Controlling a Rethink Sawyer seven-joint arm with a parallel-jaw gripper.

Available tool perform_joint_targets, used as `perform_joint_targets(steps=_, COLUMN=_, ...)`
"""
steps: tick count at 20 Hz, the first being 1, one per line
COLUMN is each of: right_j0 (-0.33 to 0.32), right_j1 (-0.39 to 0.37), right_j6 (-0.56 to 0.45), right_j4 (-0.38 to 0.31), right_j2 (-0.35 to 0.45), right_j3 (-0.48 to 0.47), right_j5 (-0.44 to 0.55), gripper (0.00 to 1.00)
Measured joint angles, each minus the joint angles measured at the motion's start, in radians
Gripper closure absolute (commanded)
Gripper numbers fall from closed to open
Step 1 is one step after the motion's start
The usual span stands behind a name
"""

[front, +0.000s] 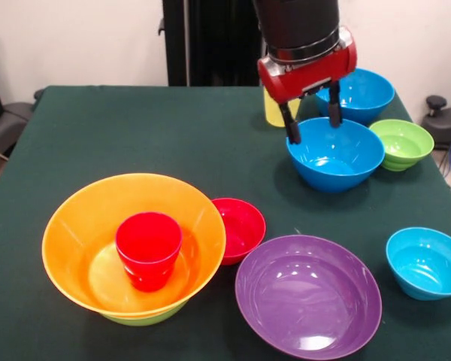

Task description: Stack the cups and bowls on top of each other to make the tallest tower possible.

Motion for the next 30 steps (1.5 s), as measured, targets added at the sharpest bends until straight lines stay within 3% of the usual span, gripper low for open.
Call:
perform_joint_targets(steps=7, right_j0=0.001, right_j1=-0.011, right_j6=-0.002, right_j4=-0.074, right_j2=0.000, right_j3=0.001, right_j5=0.003, gripper=0.00)
perform_joint_targets(steps=19, right_j0=0.002, right_j1=-0.025, right_j6=-0.002, right_j4=-0.120, right_j2=0.000, right_j3=0.000, right_j5=0.066, gripper=0.00)
perform_joint_targets(steps=25, right_j0=0.002, right_j1=0.033, right_j6=-0.012, right_j4=-0.178, right_j2=-0.001, right_j3=-0.009, right_j5=0.066, gripper=0.00)
perform_joint_targets(steps=30, right_j0=0.001, right_j1=0.128, right_j6=-0.050, right_j4=-0.218, right_j2=-0.001, right_j3=-0.050, right_j5=0.066, gripper=0.00)
